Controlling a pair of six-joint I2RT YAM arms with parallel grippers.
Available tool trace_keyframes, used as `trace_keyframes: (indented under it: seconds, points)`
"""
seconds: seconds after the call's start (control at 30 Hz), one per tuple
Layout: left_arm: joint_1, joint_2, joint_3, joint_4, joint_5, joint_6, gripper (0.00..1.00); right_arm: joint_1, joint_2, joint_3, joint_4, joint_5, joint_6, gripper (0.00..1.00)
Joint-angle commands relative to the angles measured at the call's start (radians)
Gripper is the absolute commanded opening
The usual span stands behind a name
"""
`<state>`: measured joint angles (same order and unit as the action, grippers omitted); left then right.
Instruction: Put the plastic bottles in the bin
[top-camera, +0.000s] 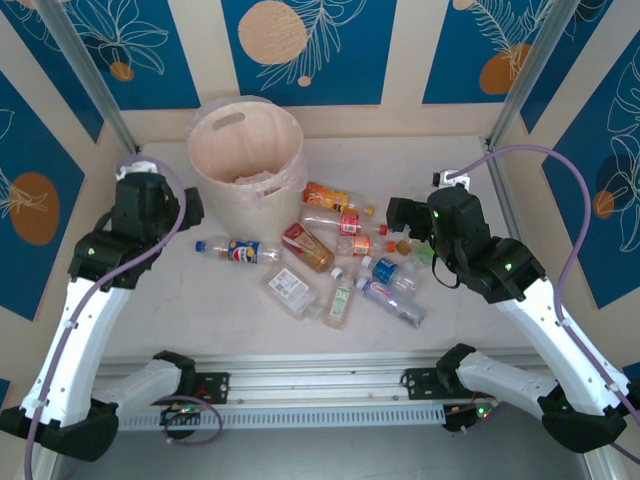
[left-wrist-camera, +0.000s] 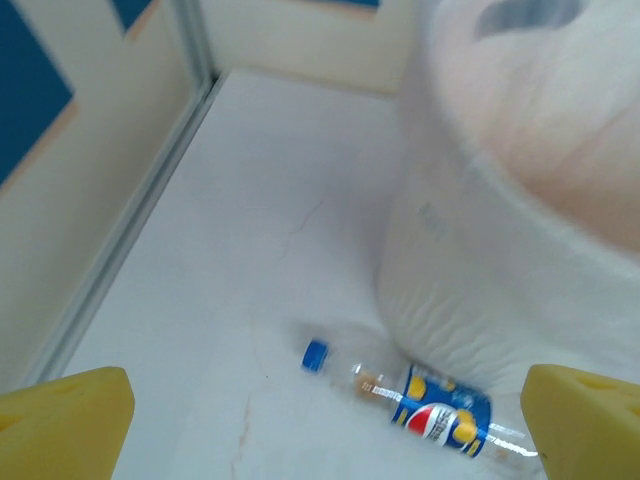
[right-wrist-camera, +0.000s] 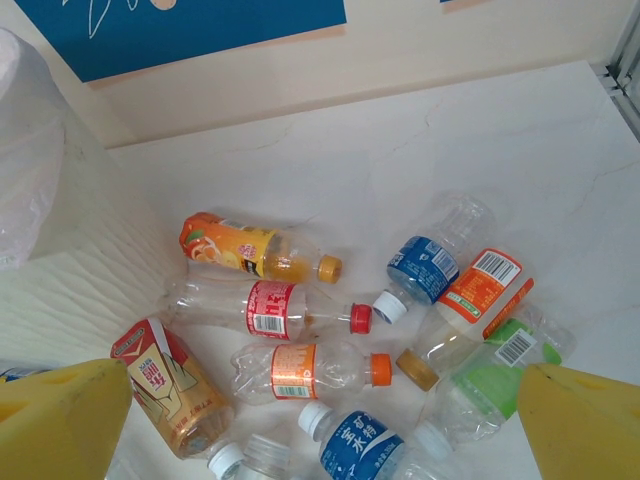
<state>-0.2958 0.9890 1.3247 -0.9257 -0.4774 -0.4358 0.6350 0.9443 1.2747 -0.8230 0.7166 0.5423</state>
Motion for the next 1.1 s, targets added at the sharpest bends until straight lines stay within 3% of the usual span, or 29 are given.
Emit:
trace_keyframes:
  seconds: [0.0,0.07,0.37,0.73,1.07]
  points:
    - [0.042,-0.026,-0.12,-0.058,-0.061,-0.231,1.0,0.005,-0.006,-0.002,0.006,-0.007,0.005,0.99]
    - [0.07,-0.047,-0.193,-0.055,-0.035,-0.296,1.0,0.006,-0.004,0.002,0.001,-0.004,0.005,0.99]
    - [0.211,-0.019,-0.494,0.208,0.344,-0.479,0.99,0.006,0.007,0.002,0.003,-0.003,0.004,0.99]
    - [0.244,-0.019,-0.601,0.374,0.326,-0.646,0.98,0.005,0.06,0.014,0.039,-0.073,-0.001,0.99]
    - [0.267,0.104,-0.624,0.48,0.389,-0.682,0.97,0.006,0.086,0.021,0.024,-0.069,-0.002,0.99]
